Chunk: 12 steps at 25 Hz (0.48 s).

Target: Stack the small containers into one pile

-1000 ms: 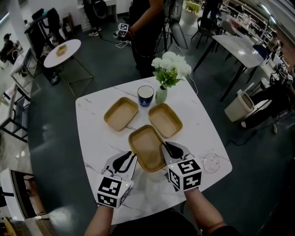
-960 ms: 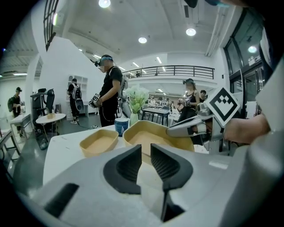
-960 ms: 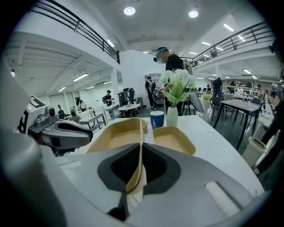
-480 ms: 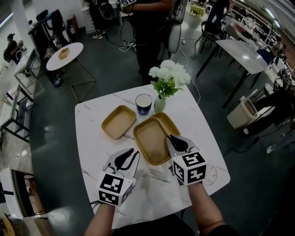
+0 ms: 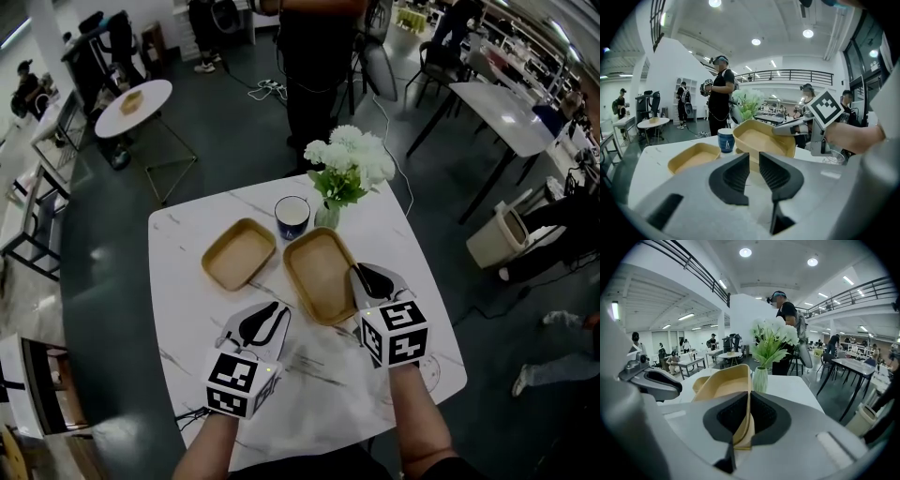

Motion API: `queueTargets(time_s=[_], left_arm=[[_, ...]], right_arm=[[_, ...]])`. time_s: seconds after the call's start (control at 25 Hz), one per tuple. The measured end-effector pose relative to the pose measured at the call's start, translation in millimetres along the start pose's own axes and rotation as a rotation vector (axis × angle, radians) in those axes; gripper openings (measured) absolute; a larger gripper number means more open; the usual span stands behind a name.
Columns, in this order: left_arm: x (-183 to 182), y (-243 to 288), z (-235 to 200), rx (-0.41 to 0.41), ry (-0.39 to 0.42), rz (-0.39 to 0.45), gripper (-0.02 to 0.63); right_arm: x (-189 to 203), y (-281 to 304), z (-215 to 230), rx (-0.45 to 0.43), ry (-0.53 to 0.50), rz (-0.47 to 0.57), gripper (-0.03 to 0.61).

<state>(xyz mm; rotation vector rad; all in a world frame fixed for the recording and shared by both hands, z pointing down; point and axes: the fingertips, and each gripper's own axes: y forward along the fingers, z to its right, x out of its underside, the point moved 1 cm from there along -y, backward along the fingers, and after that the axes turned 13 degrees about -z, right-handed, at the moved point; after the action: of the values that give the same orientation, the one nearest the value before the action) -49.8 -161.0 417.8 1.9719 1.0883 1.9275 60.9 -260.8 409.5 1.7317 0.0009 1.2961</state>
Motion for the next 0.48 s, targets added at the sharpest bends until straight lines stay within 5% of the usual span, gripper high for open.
queueTargets(time_s=[0.48], left_arm=[[1, 24, -12, 0.000, -0.011, -0.036, 0.072]], right_arm=[[7, 26, 31, 0.036, -0.048, -0.058, 0.014]])
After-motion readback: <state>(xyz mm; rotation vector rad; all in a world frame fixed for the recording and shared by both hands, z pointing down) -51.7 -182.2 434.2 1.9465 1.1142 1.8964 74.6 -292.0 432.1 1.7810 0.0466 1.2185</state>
